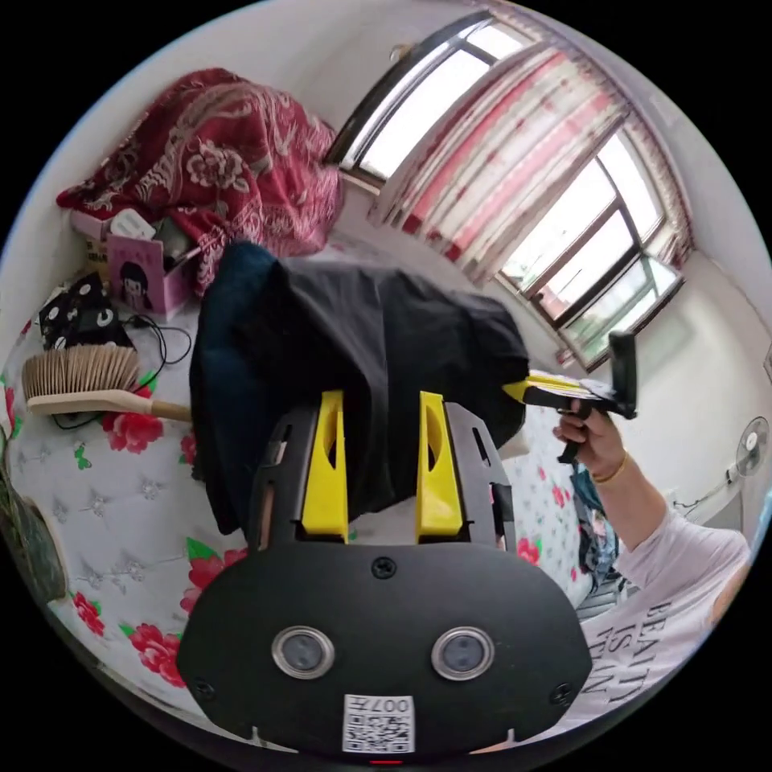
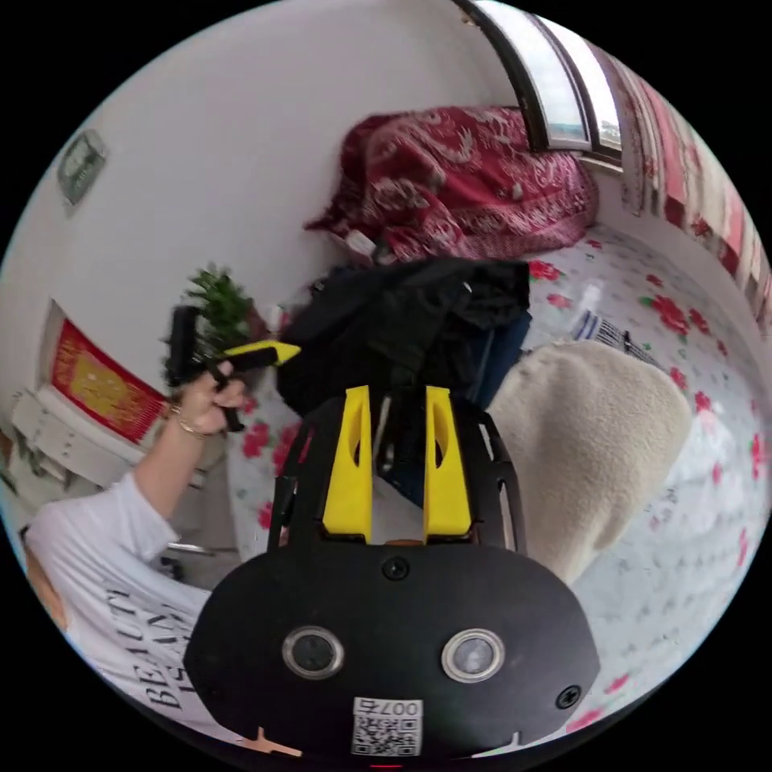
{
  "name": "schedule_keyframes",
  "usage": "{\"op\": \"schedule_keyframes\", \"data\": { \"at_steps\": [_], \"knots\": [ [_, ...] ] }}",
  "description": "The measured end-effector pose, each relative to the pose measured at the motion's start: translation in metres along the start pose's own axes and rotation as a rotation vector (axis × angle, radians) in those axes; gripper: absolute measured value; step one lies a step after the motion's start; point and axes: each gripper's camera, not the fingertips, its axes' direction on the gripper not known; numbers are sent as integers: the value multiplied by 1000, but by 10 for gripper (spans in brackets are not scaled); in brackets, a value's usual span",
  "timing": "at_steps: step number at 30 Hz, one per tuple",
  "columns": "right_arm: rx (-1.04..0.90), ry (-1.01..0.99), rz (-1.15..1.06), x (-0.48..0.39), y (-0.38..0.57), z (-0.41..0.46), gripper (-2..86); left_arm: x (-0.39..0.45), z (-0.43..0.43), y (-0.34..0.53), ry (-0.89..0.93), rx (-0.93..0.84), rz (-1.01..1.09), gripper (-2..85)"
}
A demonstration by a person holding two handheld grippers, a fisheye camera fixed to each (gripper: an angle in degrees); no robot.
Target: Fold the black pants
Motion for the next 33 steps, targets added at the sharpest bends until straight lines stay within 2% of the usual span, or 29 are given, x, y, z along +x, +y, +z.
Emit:
{"op": "schedule_keyframes", "data": {
  "at_steps": [2,5,8,10,13,14,18,21,24,29,32,33],
  "knots": [
    [8,-13,61,6,-2,2,112,-11,13,5,-10,11,-23,94],
    [128,-127,67,6,16,-27,99,-17,9,25,30,58,7,106],
    [170,-2,3,-4,65,-47,86,2,-2,78,6,134,92,112],
    [69,106,7,-6,129,-30,79,22,6,122,-48,117,153,113],
    [-134,158,120,-5,236,11,73,59,54,218,-146,-38,272,106],
    [-162,163,150,-6,261,17,72,73,83,262,-157,-149,308,95],
    [-393,228,369,-23,412,43,66,130,166,418,-99,-471,441,67],
    [-490,274,441,-34,481,41,63,190,204,503,-80,-614,613,61],
    [-533,265,459,-37,523,41,60,250,238,563,-109,-685,789,42],
    [-352,237,422,-34,544,30,56,318,288,626,-110,-754,906,1],
    [-259,149,406,-22,555,20,54,343,320,660,-120,-816,875,0],
    [-216,66,425,-13,560,14,54,349,334,674,-139,-848,842,0]
  ]
}}
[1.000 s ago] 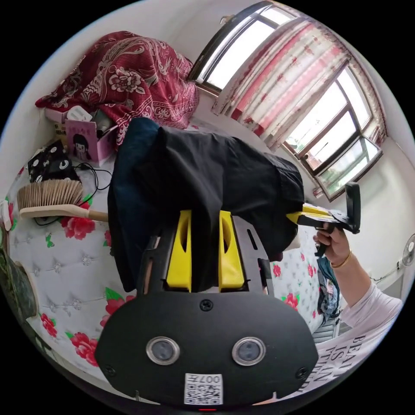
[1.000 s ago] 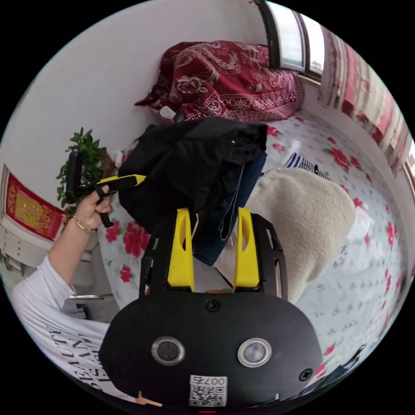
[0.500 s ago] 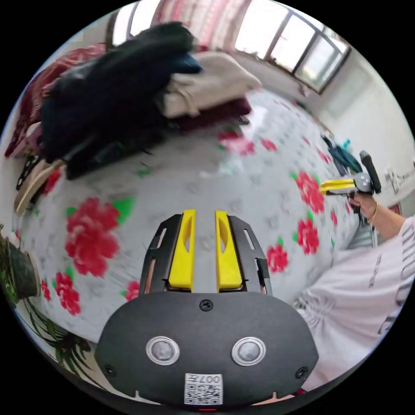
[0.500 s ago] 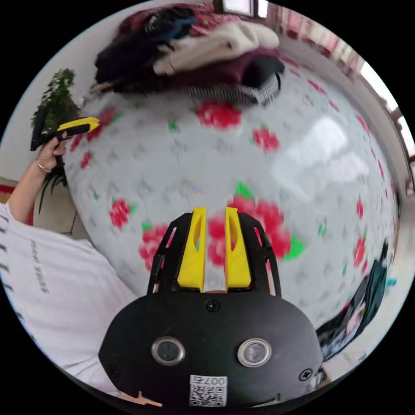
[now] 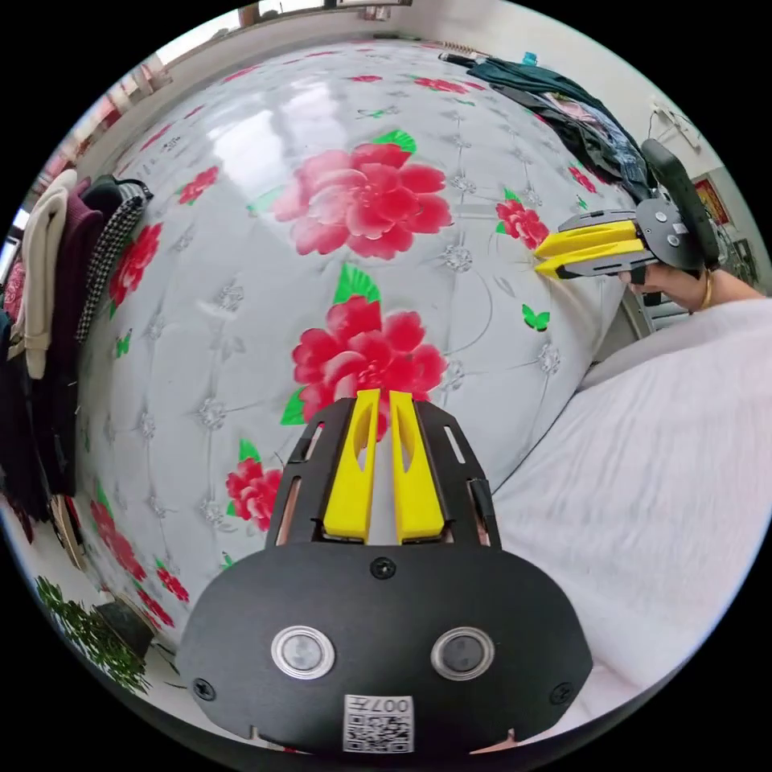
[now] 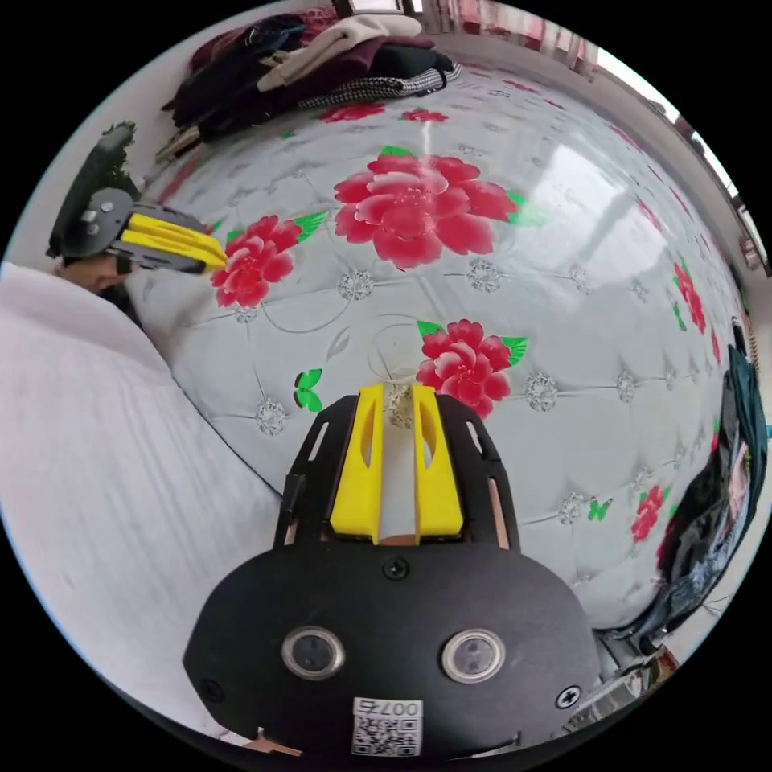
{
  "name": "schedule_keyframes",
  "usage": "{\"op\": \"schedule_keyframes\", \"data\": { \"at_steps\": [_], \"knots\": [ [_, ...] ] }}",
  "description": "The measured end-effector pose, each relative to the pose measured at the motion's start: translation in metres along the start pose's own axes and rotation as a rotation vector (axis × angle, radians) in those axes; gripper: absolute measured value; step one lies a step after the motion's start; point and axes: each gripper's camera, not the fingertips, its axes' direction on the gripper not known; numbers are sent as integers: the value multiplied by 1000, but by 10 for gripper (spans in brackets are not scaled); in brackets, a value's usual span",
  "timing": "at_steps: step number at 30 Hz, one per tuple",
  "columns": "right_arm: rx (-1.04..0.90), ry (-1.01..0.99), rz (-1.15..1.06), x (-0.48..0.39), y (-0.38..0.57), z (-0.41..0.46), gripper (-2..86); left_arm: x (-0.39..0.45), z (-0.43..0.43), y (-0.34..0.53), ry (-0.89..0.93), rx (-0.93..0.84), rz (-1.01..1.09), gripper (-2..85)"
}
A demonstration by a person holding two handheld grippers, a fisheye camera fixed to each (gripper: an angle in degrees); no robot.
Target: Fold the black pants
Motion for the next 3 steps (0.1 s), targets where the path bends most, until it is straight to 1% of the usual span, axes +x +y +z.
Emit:
{"op": "schedule_keyframes", "data": {
  "at_steps": [1,2,3],
  "knots": [
    [-6,-62,47,14,1,-5,55,5,8,-3,-1,-20,-17,0],
    [-12,-67,80,23,3,-8,55,16,22,-7,-29,-52,-53,-1],
    [26,-51,134,44,10,-19,56,25,30,-7,-76,-67,-65,-3]
  ]
}}
